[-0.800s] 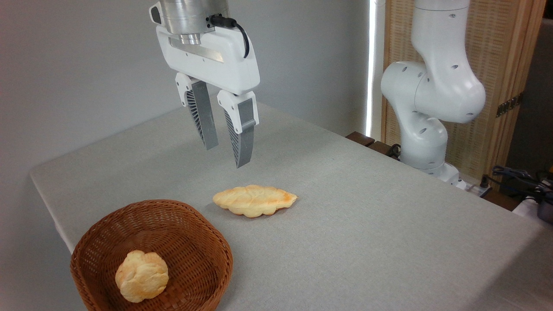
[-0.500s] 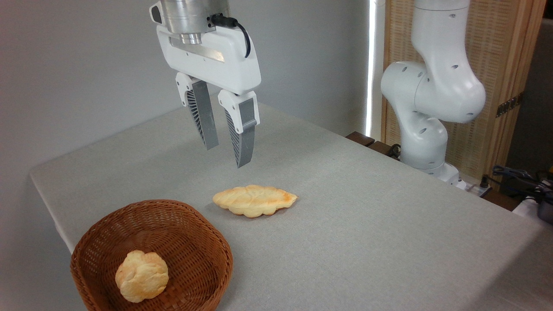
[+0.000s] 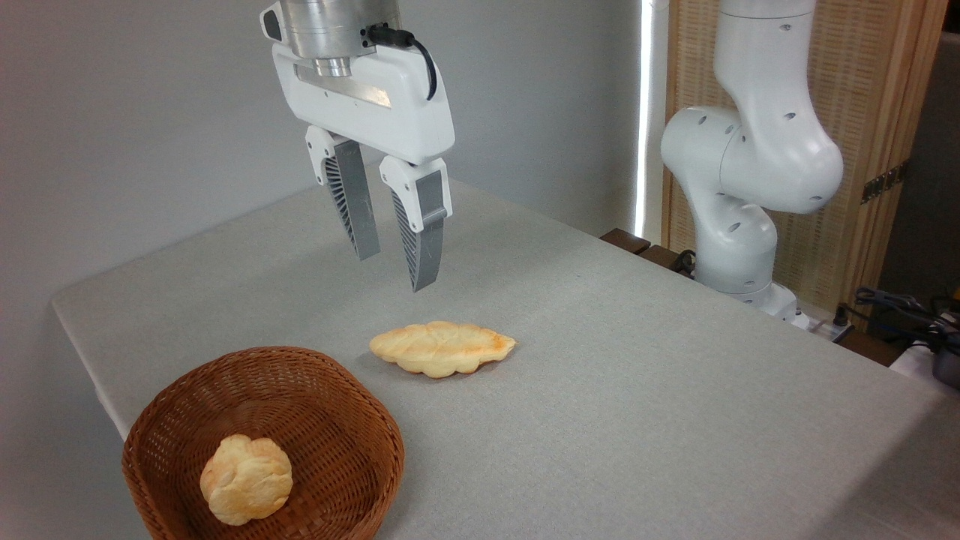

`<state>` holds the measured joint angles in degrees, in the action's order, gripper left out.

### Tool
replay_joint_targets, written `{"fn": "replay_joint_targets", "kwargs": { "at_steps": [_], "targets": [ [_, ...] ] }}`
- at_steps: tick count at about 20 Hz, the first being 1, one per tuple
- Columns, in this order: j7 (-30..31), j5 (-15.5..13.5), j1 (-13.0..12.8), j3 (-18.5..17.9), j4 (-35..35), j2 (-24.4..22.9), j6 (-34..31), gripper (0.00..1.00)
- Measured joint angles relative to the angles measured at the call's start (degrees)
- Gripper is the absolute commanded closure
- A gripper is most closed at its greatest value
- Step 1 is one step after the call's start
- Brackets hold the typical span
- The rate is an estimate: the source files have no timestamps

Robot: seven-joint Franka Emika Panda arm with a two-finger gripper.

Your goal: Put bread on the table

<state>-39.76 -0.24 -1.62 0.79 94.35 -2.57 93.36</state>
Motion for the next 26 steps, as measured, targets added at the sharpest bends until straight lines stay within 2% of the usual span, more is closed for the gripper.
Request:
{"fn": "replay_joint_targets", "kwargs": {
  "at_steps": [18,26],
  "targets": [
    [0.0,0.0,0.0,-0.1,0.0,0.6,1.8,0.00],
    [0.5,0.0,0.0,0.0,-0.4,4.6,11.9,0.00]
  ]
}}
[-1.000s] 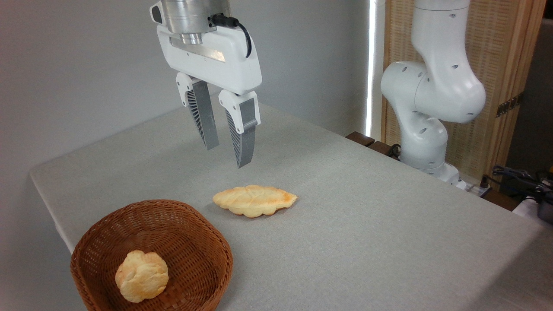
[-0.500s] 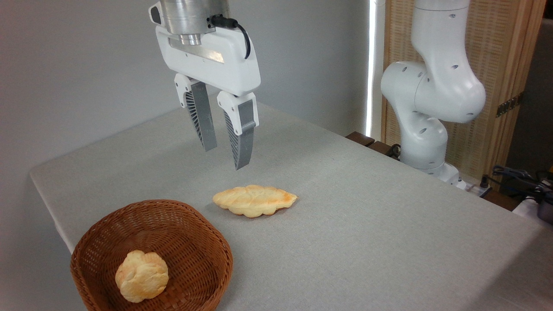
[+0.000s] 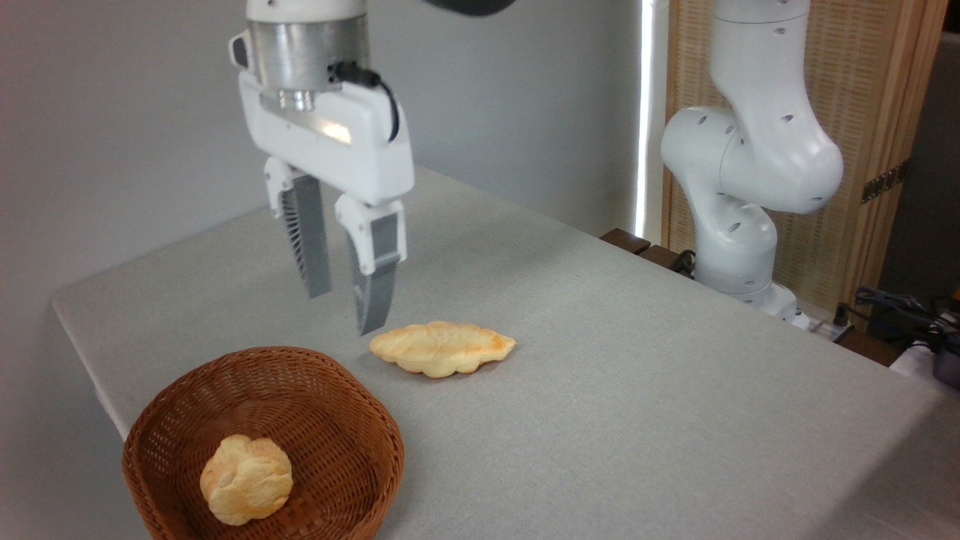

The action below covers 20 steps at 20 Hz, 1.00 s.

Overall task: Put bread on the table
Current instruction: 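Move the open gripper over the basket and lower onto the round bun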

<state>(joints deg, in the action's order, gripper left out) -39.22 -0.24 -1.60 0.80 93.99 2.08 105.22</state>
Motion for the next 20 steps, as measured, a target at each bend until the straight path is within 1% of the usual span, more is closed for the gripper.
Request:
{"fn": "replay_joint_targets", "kwargs": {
  "at_steps": [3,8,11,13,18,20],
  "targets": [
    [0.7,0.0,0.0,0.1,-0.8,2.8,5.1,0.00],
    [1.4,0.0,0.0,0.2,-1.3,6.4,9.1,0.00],
    [1.4,0.1,0.0,0.2,-1.3,8.9,13.9,0.00],
    [1.4,0.4,0.1,0.3,-1.3,10.1,14.7,0.00],
    [1.4,0.7,0.7,2.2,-1.3,14.6,18.1,0.00],
    [1.6,1.4,0.7,3.1,-1.3,16.7,19.6,0.00]
  ]
}}
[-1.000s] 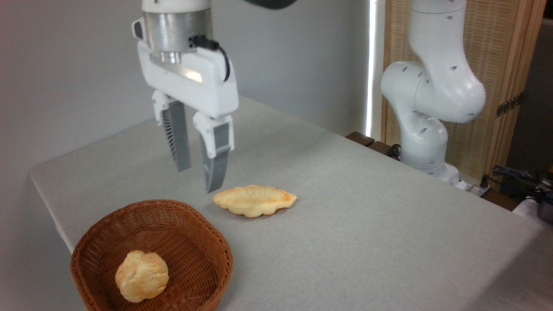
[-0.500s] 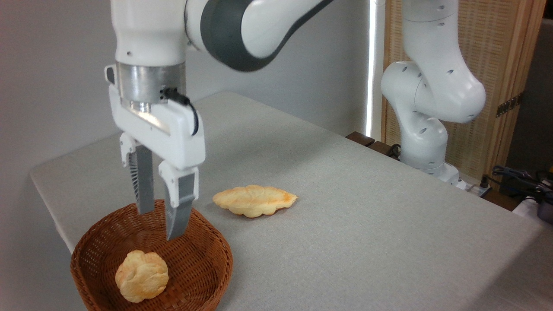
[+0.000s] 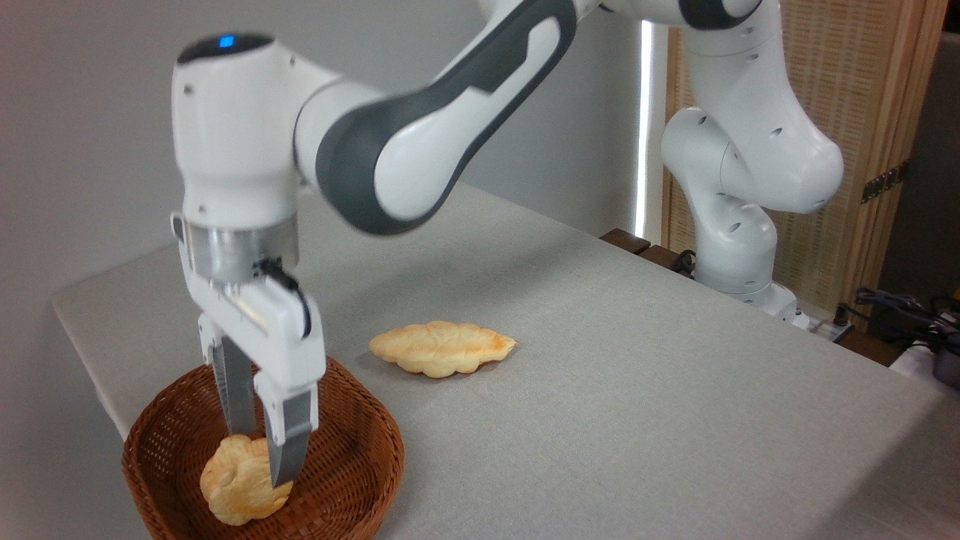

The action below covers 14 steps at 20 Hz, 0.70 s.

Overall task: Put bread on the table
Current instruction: 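Move the open gripper over the basket and lower onto the round bun, then close the gripper on the round bun inside the basket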

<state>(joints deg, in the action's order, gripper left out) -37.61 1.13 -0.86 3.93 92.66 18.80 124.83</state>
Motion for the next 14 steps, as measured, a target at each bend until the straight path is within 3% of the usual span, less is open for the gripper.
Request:
{"fn": "replay_joint_targets", "kwargs": {
  "at_steps": [2,3,6,7,9,14],
  "targets": [
    [0.5,0.8,0.0,0.6,-0.1,1.9,1.8,0.01],
    [0.5,0.9,0.0,0.7,-0.2,2.1,2.0,0.12],
    [0.5,2.6,0.0,1.1,-0.5,2.3,2.2,0.31],
    [0.5,3.1,0.0,1.1,-0.5,2.3,2.2,0.56],
    [0.6,4.0,0.0,1.2,-0.8,2.3,2.2,0.81],
    [1.9,4.1,0.1,1.2,-0.9,2.3,2.2,0.80]
  ]
}}
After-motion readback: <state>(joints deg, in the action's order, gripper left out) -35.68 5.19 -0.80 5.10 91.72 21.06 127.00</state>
